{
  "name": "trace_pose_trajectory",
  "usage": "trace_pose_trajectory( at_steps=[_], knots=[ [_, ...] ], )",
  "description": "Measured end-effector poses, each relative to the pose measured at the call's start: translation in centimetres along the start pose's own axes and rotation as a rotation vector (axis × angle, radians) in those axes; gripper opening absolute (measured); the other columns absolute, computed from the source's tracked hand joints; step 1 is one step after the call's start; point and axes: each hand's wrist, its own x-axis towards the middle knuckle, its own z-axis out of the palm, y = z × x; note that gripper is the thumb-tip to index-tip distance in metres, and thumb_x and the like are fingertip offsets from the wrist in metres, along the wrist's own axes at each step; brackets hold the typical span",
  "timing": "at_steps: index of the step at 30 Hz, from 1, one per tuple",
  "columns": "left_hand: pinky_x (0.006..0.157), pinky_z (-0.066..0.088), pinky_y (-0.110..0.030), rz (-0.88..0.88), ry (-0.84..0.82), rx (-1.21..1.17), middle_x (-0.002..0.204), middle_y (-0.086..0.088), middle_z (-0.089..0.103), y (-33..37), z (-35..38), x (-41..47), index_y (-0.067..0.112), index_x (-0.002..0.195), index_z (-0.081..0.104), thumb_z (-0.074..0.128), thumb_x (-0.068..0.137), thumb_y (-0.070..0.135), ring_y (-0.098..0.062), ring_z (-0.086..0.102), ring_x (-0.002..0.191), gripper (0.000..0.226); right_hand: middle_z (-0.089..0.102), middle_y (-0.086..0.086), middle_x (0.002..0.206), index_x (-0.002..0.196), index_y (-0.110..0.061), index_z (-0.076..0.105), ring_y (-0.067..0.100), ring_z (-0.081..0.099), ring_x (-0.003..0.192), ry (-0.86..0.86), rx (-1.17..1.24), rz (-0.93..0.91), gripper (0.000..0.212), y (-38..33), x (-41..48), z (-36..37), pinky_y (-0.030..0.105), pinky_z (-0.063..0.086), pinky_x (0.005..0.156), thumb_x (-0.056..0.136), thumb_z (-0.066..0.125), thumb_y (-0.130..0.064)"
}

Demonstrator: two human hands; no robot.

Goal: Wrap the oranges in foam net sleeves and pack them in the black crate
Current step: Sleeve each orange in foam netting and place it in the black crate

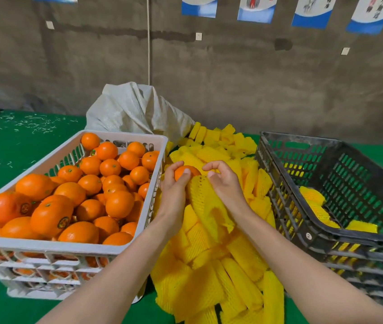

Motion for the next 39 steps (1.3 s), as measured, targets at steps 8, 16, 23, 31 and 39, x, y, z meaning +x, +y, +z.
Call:
trace_pose_trajectory(
  at_steps=[8, 16, 23, 31, 39],
  knots=[
    [0.074, 0.058, -0.032, -0.03, -0.211, -0.037, 0.122, -0.002, 0.051, 0.3, -1.4, -0.1, 0.037, 0.122, 0.047, 0.075, 0.066, 0.023, -0.022, 0.062, 0.099, 0.065, 0.051, 0.013, 0.091, 0.101, 0.0, 0.057, 0.014, 0.045, 0.067, 0.028, 0.091, 0.093, 0.015, -0.6, 0.3, -0.5, 0.012, 0.036, 0.056, 0.095, 0.043, 0.003],
    [0.073, 0.056, -0.026, 0.117, -0.026, -0.005, 0.121, 0.0, 0.052, 0.4, -1.2, -0.5, 0.039, 0.115, 0.048, 0.071, 0.065, 0.043, -0.02, 0.061, 0.102, 0.055, 0.065, 0.01, 0.081, 0.096, 0.005, 0.066, 0.021, 0.061, 0.074, -0.206, 0.283, 0.47, 0.043, -0.7, -0.6, -0.4, 0.029, 0.051, 0.067, 0.088, 0.057, -0.036],
    [0.074, 0.054, -0.019, -0.006, 0.009, -0.118, 0.128, -0.006, 0.053, 0.4, -0.7, 0.0, 0.023, 0.132, 0.048, 0.03, 0.1, 0.045, -0.021, 0.054, 0.115, 0.043, 0.066, -0.002, 0.064, 0.08, -0.011, 0.056, 0.007, 0.06, 0.056, -0.404, 0.555, 0.362, 0.011, -0.3, -1.0, -0.6, 0.018, 0.048, 0.054, 0.09, 0.051, -0.015],
    [0.077, 0.048, -0.016, 0.167, 0.055, 0.152, 0.126, -0.008, 0.052, 0.8, -0.7, 0.1, 0.025, 0.119, 0.049, 0.03, 0.103, 0.018, -0.016, 0.054, 0.104, 0.026, 0.06, -0.011, 0.077, 0.078, -0.025, 0.06, -0.001, 0.052, 0.073, -0.283, -0.025, -0.147, 0.016, 0.6, -1.4, 0.3, 0.02, 0.042, 0.069, 0.086, 0.065, -0.012],
    [0.077, 0.047, -0.036, 0.198, -0.13, 0.117, 0.103, -0.002, 0.057, 1.1, -1.0, -0.2, 0.036, 0.104, 0.055, 0.039, 0.079, 0.032, -0.018, 0.056, 0.097, 0.03, 0.061, -0.019, 0.076, 0.083, -0.029, 0.06, -0.005, 0.054, 0.072, -0.032, -0.064, -0.379, 0.003, -0.1, -1.0, -0.1, 0.015, 0.043, 0.066, 0.085, 0.059, -0.029]
  ],
)
